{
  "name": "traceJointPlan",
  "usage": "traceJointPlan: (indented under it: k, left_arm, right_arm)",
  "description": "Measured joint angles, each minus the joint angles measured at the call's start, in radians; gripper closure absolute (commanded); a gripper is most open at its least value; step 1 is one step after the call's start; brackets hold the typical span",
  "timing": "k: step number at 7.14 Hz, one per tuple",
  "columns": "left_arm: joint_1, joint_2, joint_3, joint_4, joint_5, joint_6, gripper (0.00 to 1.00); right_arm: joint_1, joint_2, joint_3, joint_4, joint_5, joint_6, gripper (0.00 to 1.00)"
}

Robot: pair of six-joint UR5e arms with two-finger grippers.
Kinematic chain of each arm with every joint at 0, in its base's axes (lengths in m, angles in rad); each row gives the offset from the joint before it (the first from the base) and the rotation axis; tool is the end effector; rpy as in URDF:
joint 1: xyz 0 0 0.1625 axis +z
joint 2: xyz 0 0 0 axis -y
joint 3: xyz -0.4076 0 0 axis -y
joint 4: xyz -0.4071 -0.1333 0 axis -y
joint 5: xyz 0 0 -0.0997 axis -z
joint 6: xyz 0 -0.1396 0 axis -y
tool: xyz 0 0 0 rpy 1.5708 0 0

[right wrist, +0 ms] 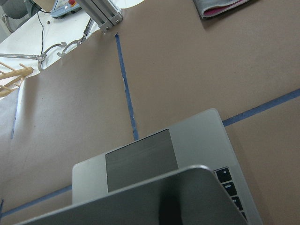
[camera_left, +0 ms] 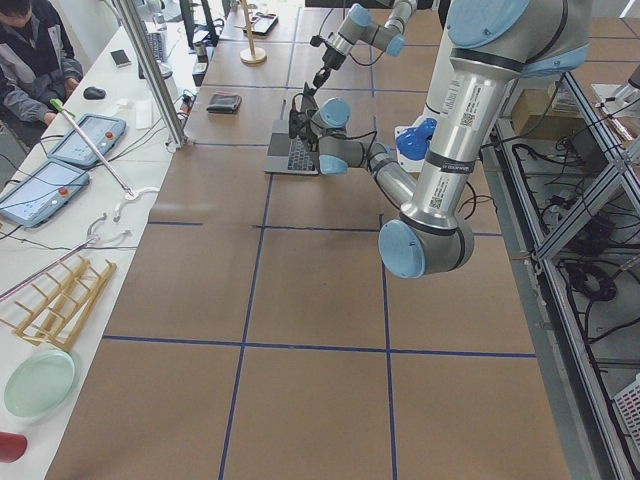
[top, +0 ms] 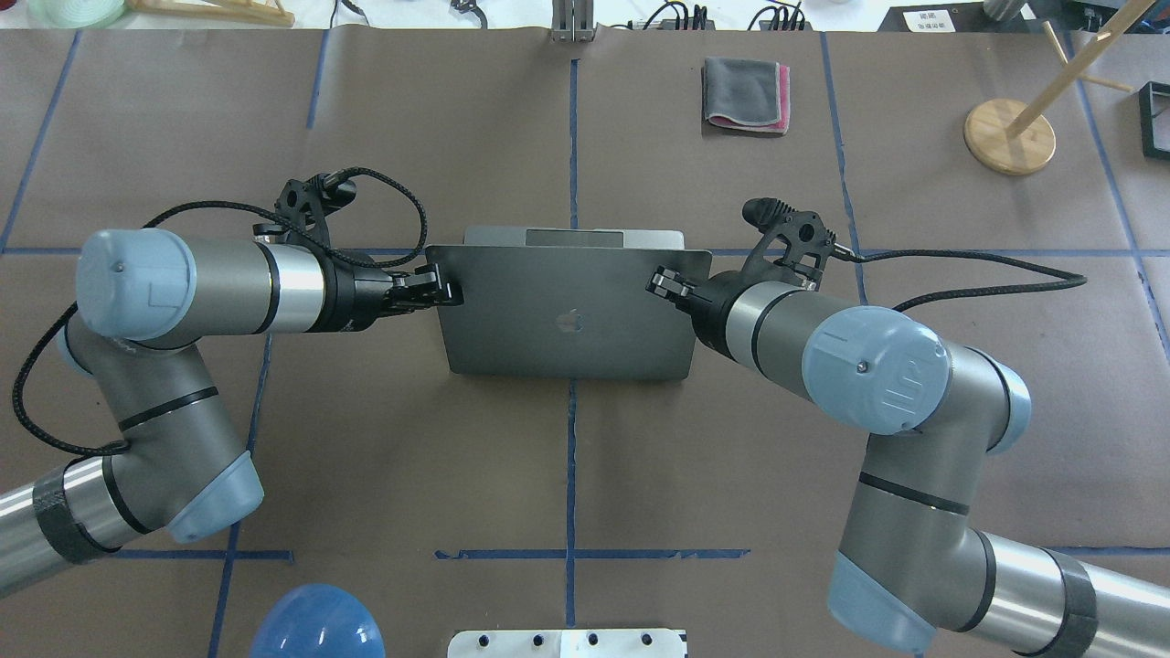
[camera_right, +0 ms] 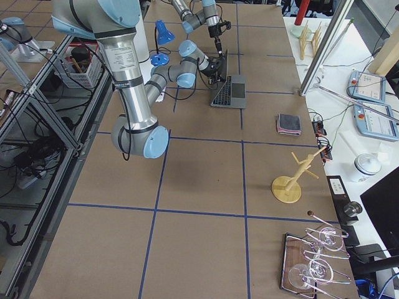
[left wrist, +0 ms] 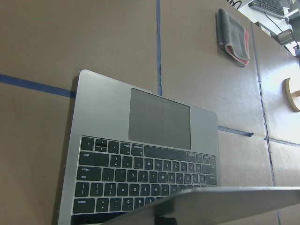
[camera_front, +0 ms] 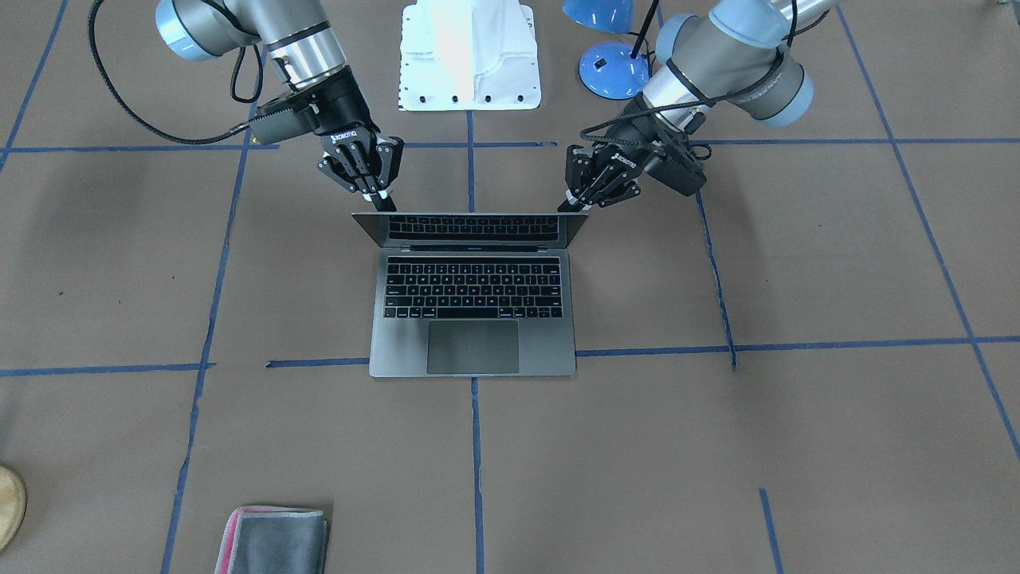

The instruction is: Close laptop

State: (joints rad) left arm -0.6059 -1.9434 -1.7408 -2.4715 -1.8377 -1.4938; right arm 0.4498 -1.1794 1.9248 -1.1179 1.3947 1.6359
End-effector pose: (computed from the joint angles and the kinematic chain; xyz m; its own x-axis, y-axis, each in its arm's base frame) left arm 0.4738 -0.4456 0.2501 0.1299 0.0003 -0.9915 0.3253 0.9446 0.0429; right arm -0.4888 -0.4112 0.2203 0.2896 0.2110 0.9336 -0.5951 0.8036 0.0030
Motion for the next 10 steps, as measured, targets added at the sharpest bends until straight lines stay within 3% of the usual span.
traceJointPlan:
  k: [4,7,8,9,10]
  left_arm:
    - [-0.013,-0.046,0.076,0.001,0.001,0.005,1.0]
    - [-0.012,-0.147,0.301,-0.003,0.031,0.03,1.0]
    - [-0.01,-0.169,0.358,-0.004,0.042,0.057,0.94]
    - [-0.011,-0.184,0.386,-0.004,0.044,0.074,0.13]
    - [-0.015,-0.194,0.394,-0.004,0.043,0.08,0.01]
  right_arm:
    - [0.058,0.1,-0.19,-0.007,0.048,-0.008,0.98]
    - [0.061,0.155,-0.338,-0.005,0.052,-0.028,0.95]
    - [0.061,0.164,-0.368,-0.003,0.053,-0.036,0.74]
    - [0.062,0.174,-0.38,0.0,0.061,-0.043,0.07]
    - [0.068,0.184,-0.383,-0.002,0.089,-0.046,0.0]
